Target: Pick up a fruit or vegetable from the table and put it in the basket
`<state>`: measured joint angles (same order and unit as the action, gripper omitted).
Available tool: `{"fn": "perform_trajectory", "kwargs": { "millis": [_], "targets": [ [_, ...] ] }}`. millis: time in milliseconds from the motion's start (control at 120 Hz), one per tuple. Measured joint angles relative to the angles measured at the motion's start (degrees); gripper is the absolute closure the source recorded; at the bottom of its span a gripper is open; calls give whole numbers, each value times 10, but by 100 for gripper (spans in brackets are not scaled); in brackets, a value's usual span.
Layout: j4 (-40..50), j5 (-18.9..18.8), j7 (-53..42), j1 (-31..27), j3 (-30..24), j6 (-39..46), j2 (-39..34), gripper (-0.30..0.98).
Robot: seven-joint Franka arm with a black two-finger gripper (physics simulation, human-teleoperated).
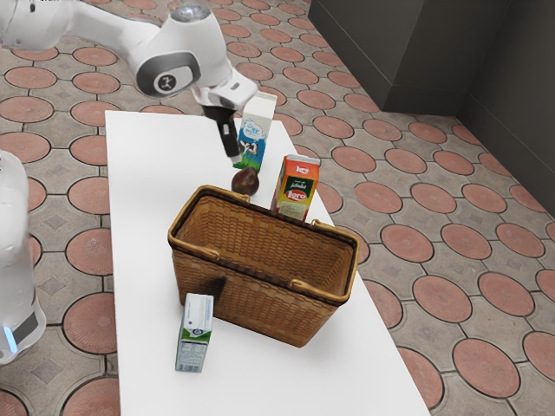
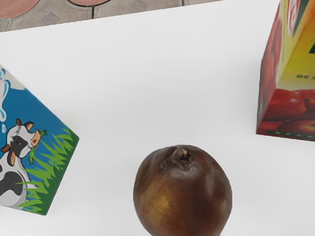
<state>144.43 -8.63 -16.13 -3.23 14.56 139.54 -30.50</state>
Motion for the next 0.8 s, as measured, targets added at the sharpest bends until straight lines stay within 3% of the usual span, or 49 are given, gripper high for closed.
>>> {"fn": "perform_trajectory", "kwargs": {
  "millis": [300,800],
  "targets": [
    [1,46,29,13,5,41,39,3],
    [18,58,70,13,8,89,78,4]
  ]
}}
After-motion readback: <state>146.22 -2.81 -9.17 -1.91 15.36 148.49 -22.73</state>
